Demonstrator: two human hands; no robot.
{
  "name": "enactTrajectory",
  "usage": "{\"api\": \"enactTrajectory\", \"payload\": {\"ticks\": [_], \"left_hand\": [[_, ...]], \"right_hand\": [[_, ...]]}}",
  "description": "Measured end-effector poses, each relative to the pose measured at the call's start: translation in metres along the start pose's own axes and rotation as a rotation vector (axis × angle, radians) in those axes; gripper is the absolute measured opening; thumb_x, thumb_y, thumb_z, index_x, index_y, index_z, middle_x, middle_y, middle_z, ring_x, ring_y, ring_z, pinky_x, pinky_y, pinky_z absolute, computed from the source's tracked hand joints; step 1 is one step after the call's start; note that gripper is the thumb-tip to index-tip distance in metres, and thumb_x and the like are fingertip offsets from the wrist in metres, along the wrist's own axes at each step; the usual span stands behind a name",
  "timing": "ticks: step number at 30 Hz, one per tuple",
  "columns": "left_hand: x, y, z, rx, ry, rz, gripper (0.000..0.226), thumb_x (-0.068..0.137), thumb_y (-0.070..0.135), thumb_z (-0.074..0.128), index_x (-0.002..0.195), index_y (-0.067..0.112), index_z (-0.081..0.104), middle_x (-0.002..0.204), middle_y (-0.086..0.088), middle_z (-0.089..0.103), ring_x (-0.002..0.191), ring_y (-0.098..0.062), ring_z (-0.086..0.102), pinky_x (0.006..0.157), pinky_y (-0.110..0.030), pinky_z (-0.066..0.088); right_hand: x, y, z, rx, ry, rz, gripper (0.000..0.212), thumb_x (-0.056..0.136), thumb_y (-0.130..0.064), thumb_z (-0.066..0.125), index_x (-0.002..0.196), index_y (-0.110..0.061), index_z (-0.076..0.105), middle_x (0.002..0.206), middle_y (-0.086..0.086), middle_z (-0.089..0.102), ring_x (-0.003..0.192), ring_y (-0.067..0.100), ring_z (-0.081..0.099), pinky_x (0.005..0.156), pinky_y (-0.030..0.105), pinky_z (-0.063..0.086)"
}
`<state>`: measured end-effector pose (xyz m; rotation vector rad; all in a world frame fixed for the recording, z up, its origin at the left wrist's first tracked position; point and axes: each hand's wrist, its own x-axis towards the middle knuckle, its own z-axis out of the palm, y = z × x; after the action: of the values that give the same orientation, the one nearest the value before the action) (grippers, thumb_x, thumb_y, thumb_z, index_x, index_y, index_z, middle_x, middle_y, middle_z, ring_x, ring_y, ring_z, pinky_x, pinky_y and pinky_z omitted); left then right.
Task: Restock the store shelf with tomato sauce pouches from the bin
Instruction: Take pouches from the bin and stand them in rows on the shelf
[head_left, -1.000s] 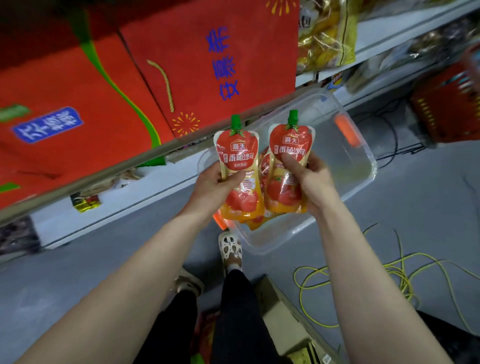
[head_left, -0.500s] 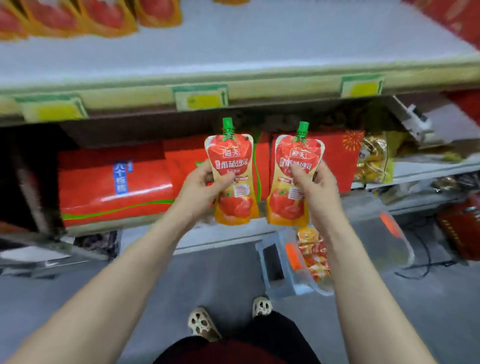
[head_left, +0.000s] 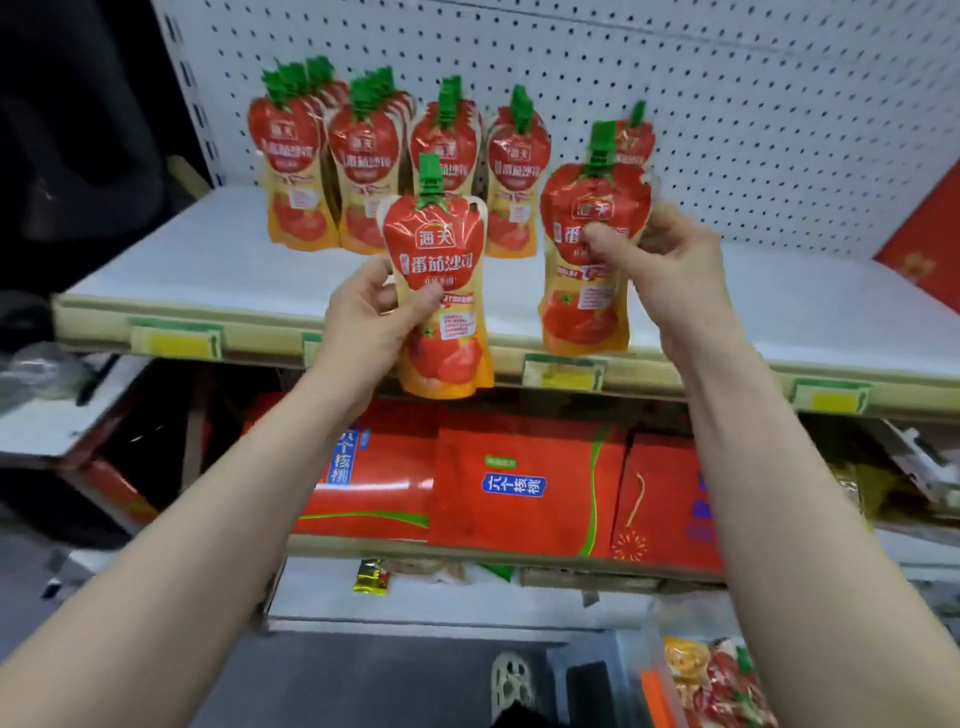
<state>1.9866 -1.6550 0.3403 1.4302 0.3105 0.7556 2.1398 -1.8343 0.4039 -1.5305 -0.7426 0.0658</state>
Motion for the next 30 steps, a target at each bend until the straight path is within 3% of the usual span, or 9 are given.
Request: {"api": "enactTrajectory", "payload": {"ticks": [4,7,13,16,21,30], "left_hand": [[0.032,0.01,-0.003,0.011,0.093,0.079,0.019,0.09,0.012,0.065,0.107,0.019,0.059,0.098,-0.003,0.073,0.088,-0.013,0.07,0.07,-0.022,0.053],[0.054,0.008,-0.003,0.025,0.135,0.088,0.017,0.09,0.013,0.065,0.104,0.02,0.059,0.098,0.001,0.073,0.09,-0.01,0.07,0.07,-0.021,0.053],[0.085,-0.004,0.006,0.034,0.177,0.05,0.031,0.089,0.012,0.066,0.119,0.011,0.057,0.103,0.002,0.072,0.092,-0.007,0.07,0.074,-0.02,0.055],[0.095,-0.01,0.008,0.034,0.193,0.028,0.03,0.09,0.012,0.065,0.118,0.011,0.058,0.101,0.003,0.073,0.091,-0.007,0.071,0.074,-0.021,0.056],[0.109,-0.018,0.008,0.054,0.207,-0.011,0.03,0.088,0.017,0.068,0.116,0.016,0.06,0.107,-0.001,0.074,0.1,-0.014,0.07,0.083,-0.031,0.055],[0.113,-0.02,0.022,0.049,0.155,-0.036,0.024,0.089,0.016,0.066,0.112,0.019,0.06,0.098,0.007,0.075,0.095,-0.008,0.071,0.079,-0.025,0.054]], "right_hand": [[0.052,0.002,0.015,-0.074,-0.089,0.025,0.008,0.086,-0.013,0.072,0.089,-0.02,0.07,0.079,-0.012,0.071,0.066,-0.006,0.066,0.056,0.009,0.047],[0.09,0.022,0.023,-0.041,-0.1,0.098,0.004,0.09,-0.014,0.069,0.092,-0.016,0.069,0.086,-0.005,0.073,0.071,0.001,0.07,0.057,0.017,0.053],[0.147,0.066,0.042,0.017,-0.1,0.208,0.005,0.09,-0.014,0.069,0.086,-0.015,0.068,0.082,-0.001,0.072,0.07,0.009,0.071,0.064,0.029,0.058],[0.165,0.079,0.051,0.02,-0.1,0.231,0.007,0.091,-0.014,0.069,0.094,-0.008,0.068,0.086,0.002,0.072,0.075,0.014,0.071,0.07,0.035,0.06],[0.182,0.091,0.057,-0.005,-0.093,0.215,0.023,0.092,-0.016,0.067,0.11,-0.001,0.065,0.094,0.008,0.072,0.08,0.018,0.071,0.07,0.034,0.06],[0.191,0.096,0.061,-0.158,-0.054,0.17,0.009,0.087,-0.03,0.072,0.087,-0.025,0.064,0.092,0.001,0.075,0.083,0.019,0.073,0.081,0.046,0.06]]}}
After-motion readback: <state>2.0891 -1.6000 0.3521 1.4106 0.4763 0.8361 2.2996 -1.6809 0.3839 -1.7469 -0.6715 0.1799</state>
